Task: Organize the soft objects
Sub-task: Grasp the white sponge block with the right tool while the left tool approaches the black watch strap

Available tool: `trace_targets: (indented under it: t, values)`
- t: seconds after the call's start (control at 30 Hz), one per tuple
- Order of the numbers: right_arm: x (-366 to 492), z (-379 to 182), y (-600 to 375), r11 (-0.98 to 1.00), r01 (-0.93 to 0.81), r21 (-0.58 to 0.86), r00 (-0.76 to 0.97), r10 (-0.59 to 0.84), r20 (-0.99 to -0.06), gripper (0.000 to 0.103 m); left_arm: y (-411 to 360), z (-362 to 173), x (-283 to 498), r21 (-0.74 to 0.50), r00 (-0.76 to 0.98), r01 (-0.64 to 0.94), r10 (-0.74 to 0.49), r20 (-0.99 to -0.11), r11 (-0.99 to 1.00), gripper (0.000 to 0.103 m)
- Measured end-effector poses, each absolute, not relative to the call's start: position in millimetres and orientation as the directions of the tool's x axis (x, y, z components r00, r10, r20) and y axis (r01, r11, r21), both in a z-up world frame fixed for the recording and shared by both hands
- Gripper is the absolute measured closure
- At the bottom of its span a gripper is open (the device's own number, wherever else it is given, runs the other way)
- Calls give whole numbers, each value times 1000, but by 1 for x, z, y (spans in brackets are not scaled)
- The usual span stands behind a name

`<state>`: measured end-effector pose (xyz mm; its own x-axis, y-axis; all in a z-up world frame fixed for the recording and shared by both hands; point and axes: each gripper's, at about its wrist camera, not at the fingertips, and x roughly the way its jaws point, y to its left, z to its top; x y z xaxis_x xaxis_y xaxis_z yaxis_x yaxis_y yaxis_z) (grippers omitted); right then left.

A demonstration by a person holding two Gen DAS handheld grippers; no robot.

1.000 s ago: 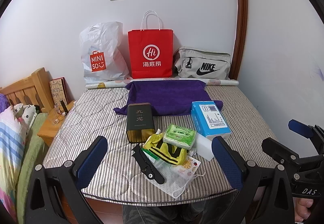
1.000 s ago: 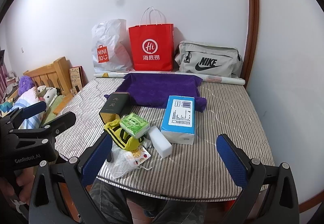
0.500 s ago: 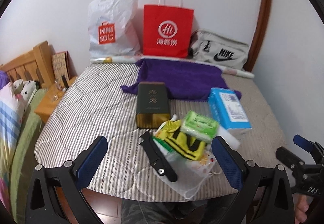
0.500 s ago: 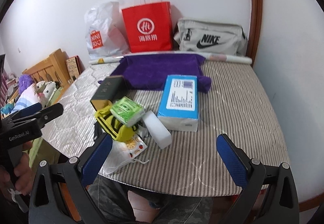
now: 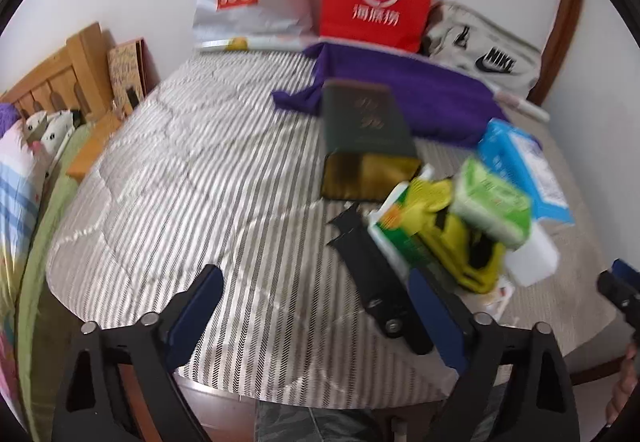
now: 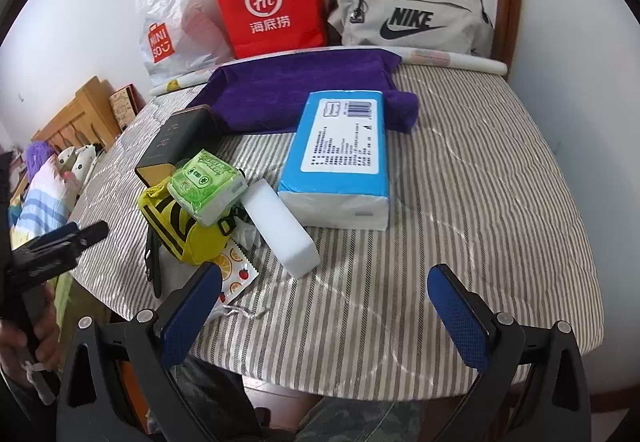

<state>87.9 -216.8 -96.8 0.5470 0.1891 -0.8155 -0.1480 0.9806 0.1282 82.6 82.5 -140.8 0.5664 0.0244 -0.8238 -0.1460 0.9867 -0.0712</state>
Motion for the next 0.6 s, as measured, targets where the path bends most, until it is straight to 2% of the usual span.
trace_targets:
  t: [0.1, 0.6]
  values:
    - [89, -101, -213, 980, -160, 121, 549, 190, -814, 2, 85, -158, 91, -87, 523, -135, -4, -853, 987, 20]
    - [109, -128, -205, 968, -184, 170, 491, 240, -838, 2, 77, -192, 112, -123, 455, -68, -79, -887, 990, 20]
